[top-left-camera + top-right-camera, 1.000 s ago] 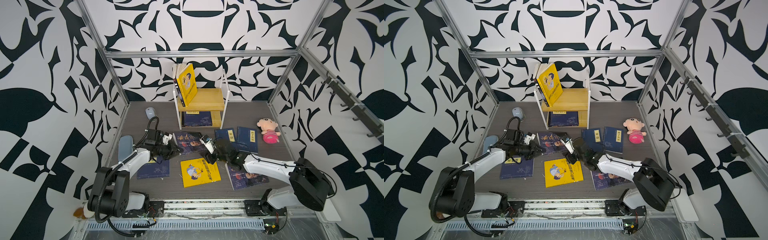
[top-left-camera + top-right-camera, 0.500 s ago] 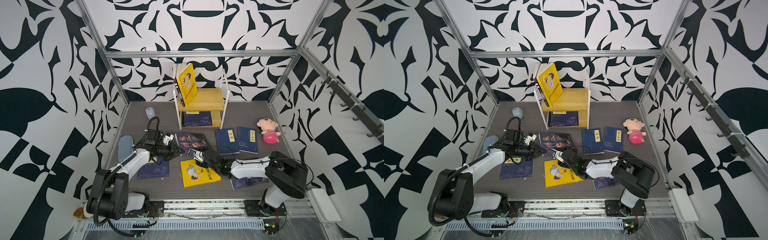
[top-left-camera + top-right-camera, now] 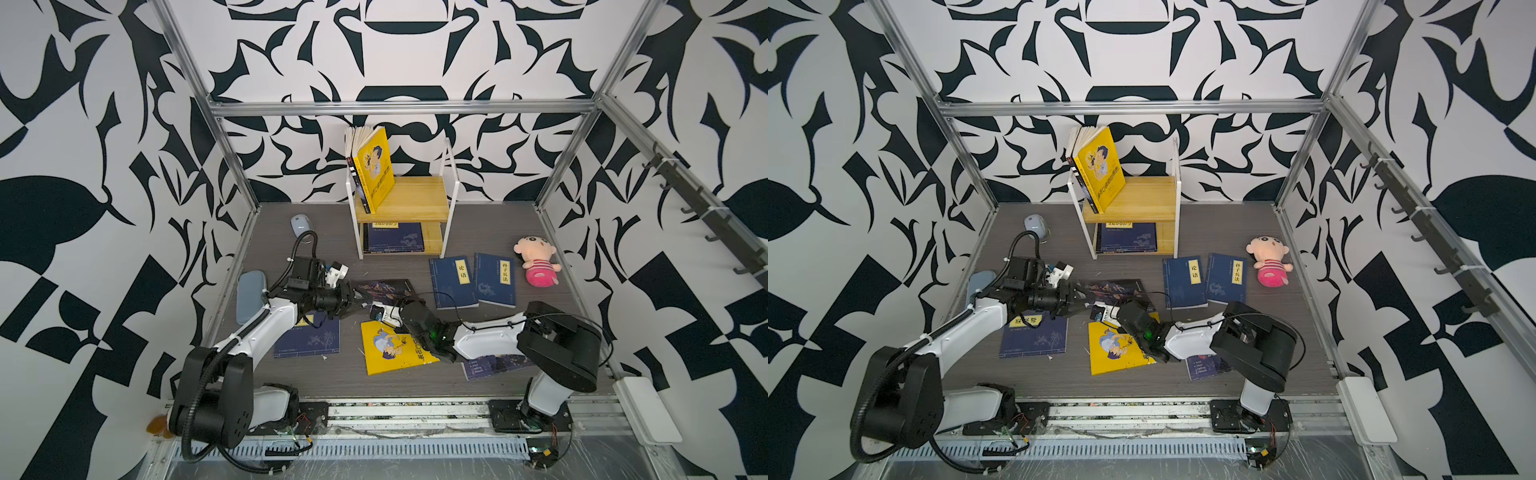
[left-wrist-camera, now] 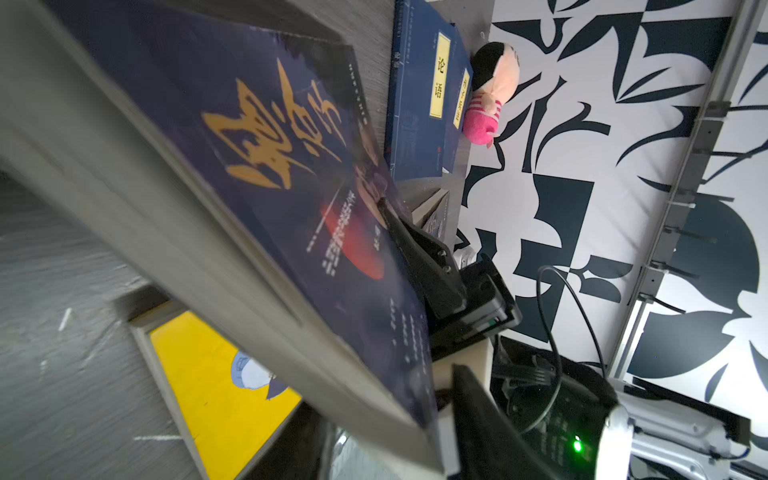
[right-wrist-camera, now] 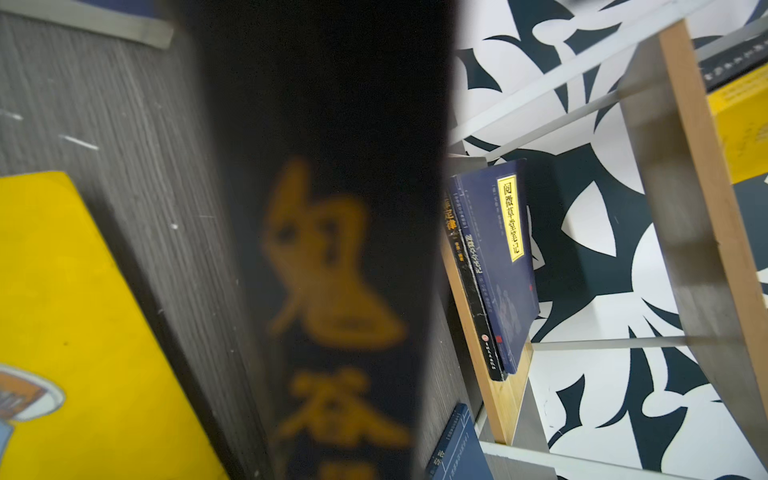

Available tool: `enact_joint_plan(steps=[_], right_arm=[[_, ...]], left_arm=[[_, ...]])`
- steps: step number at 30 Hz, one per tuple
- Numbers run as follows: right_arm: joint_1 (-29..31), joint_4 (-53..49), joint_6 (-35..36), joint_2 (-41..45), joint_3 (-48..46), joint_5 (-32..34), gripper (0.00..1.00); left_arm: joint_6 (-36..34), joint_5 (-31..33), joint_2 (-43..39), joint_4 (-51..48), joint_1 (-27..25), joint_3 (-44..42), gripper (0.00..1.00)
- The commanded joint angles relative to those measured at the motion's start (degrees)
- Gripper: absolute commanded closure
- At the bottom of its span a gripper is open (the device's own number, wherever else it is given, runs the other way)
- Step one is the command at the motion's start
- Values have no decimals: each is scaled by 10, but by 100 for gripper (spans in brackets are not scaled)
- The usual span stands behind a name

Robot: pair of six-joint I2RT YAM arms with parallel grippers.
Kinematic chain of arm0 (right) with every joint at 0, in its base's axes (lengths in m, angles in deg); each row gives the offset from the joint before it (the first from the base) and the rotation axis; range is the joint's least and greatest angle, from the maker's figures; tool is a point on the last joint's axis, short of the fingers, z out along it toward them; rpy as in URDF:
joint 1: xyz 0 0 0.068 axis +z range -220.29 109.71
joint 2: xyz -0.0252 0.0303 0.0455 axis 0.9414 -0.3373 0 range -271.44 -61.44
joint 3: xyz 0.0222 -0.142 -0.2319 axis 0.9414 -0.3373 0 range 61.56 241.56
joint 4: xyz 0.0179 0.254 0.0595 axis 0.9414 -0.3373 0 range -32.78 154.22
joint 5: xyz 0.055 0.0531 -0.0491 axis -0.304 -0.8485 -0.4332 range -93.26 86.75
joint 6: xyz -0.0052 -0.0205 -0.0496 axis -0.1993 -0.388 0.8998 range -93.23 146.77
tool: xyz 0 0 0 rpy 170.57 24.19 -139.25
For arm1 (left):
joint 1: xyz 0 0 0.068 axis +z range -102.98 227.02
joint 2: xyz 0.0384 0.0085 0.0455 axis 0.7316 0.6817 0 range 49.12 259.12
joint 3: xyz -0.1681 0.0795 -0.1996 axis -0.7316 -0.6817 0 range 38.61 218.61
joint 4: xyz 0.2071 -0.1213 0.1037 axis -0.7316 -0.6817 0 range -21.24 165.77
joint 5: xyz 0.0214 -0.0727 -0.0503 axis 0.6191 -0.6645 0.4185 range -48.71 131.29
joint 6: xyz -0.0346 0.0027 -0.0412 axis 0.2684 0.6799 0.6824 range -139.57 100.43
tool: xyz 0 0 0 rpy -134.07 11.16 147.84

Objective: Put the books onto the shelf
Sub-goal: 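Grasp the portrait calligraphy book's edges with both grippers and lift it, then carry the portrait book to the shelf top with the right gripper while the left withdraws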

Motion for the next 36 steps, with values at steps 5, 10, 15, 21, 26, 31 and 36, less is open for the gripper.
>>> enact_joint_plan(steps=[5,10,15,21,26,31,36], right_arm=[[-6,44,-107,108,-4,-2,100],[-14,-9,-230,192,7,-8,100],[-21,-91,-290,270,49,-45,100],[-49,-34,-342,297,93,-7,100],[-110,-43,-425,253,179,7,100],[-156,13,-435,188,253,40,100],[-193,22,-447,106,339,56,100]], left_arm=[[-88,24,-72,-62,67,34,9],[-160,47,-124,-105,123,48,0],[-248,101,-151,-151,172,65,0],[-334,221,-172,-161,211,59,0],[-337,226,-186,-147,235,45,0],[-353,231,-199,-143,241,31,0],[-354,236,-206,-142,248,31,0]])
